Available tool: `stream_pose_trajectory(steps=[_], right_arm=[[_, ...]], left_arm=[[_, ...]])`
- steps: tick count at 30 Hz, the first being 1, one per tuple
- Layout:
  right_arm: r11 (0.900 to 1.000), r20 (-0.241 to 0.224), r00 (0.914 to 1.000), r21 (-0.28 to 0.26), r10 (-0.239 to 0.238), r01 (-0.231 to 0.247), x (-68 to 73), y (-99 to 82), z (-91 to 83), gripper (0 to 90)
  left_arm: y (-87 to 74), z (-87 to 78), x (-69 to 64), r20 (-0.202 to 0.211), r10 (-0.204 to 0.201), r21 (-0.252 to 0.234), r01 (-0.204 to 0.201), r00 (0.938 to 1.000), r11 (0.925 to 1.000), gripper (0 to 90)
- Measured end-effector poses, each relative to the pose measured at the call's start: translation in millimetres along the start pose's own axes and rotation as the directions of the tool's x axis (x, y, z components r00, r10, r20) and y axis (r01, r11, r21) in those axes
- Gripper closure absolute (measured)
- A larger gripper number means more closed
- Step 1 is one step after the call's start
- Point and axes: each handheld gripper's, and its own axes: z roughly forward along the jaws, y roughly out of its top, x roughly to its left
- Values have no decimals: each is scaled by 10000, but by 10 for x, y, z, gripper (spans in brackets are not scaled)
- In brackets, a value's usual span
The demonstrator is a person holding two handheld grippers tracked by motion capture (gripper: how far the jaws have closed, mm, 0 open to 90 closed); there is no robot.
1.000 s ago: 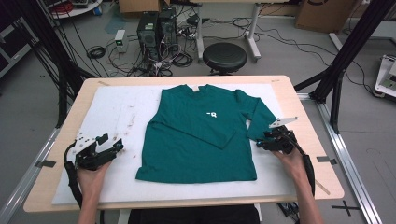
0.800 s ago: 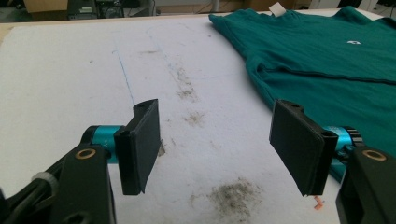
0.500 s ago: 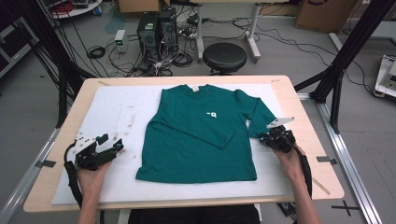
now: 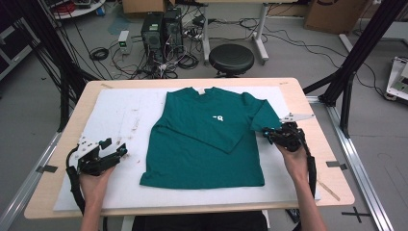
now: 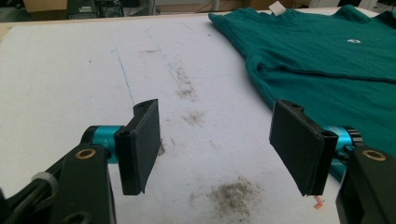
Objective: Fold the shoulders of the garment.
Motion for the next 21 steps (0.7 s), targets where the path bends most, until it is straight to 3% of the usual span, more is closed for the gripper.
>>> stream_pose_trajectory(steps=[8, 11, 21], right_arm=[[9998, -753, 9972, -184, -48, 34, 260, 229, 182, 869], [9993, -1097, 9939, -329, 126, -163, 353, 291, 255, 869], [9994, -1725, 9846, -233, -294, 258, 709, 491, 491, 869]], left_arm=[[0, -1, 1, 19, 16, -14, -16, 10000, 10000, 337], [0, -1, 1, 24, 23, -2, -23, 10000, 10000, 337], [0, -3, 3, 40, 32, 4, -32, 10000, 10000, 338]])
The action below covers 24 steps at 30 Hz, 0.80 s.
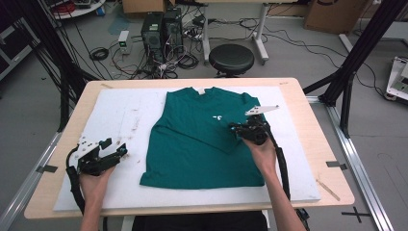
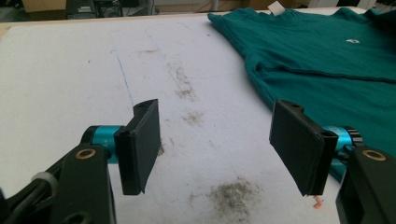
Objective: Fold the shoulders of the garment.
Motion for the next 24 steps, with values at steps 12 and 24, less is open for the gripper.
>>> stream_pose_trajectory(steps=[12, 24], right_arm=[[9987, -783, 9960, 256, -420, 441, 315, 103, 331, 868], [9983, -1256, 9908, 244, -498, 533, 521, 157, 602, 868]], left_arm=[[-4, -9, 4, -13, -105, -121, 105, 9999, 9999, 327], [-4, -9, -1, -15, -43, -95, 43, 10000, 9999, 321]])
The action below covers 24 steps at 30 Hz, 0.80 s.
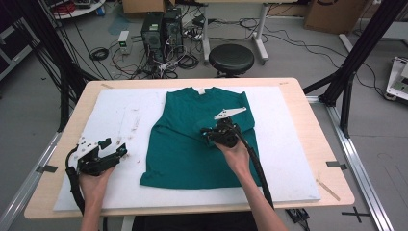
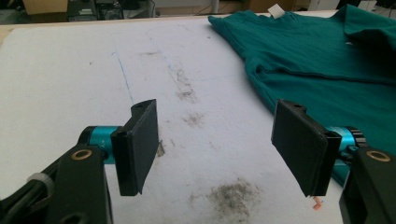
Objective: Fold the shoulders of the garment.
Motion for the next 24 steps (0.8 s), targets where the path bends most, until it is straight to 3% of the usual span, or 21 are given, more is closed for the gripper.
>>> stream_pose_trajectory(steps=[15, 24], right_arm=[[9994, -839, 9963, -293, -179, 155, 184, 48, 245, 867], [9996, -921, 9955, -194, -230, 213, 227, 43, 326, 866]], left_arm=[[1, 3, 1, -13, 17, 26, -17, 10000, 10000, 321], [1, 4, 1, -7, 10, 34, -10, 10000, 10000, 321]])
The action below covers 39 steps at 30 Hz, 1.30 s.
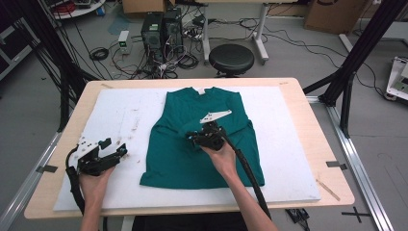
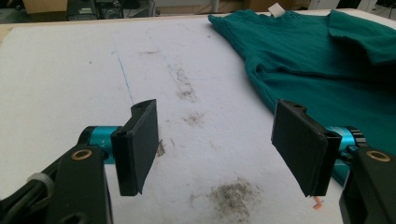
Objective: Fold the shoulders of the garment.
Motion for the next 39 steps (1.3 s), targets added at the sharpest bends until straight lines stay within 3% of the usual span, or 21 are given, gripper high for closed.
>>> stream_pose_trajectory(steps=[12, 14, 16, 19, 26, 31, 34, 39], right_arm=[[9999, -300, 9995, -134, 78, -82, 31, 4, 37, 866], [9999, -352, 9994, -155, 4, -10, 37, 5, 43, 816], [9996, -109, 9998, -238, 148, -151, 44, 4, 48, 582], [9995, 111, 9996, -188, 259, -257, 36, 8, 28, 515], [9997, 485, 9985, -17, 235, -234, 2, 3, -33, 470], [9999, 1050, 9945, 167, -10, -7, 10, -29, -97, 317], [9996, 1520, 9880, 106, -268, 255, 8, -67, -199, 287], [9998, 1993, 9798, -43, -172, 184, -68, -175, -440, 265]], left_arm=[[0, 0, -1, 4, 10, 10, -10, 10000, 10000, 321], [0, 1, -2, 0, 3, -2, -3, 10000, 10000, 321], [0, 1, -3, -2, 11, -3, -11, 10000, 10000, 321], [0, 1, -4, -5, 12, -7, -12, 10000, 10000, 321], [0, 0, -3, 8, 11, -1, -11, 10000, 10000, 321], [0, 0, -3, 14, 13, -14, -13, 10000, 10000, 321], [0, 0, -2, 15, 5, -16, -5, 10000, 10000, 321], [1, 2, -3, -9, 48, 21, -48, 10000, 10000, 321]])
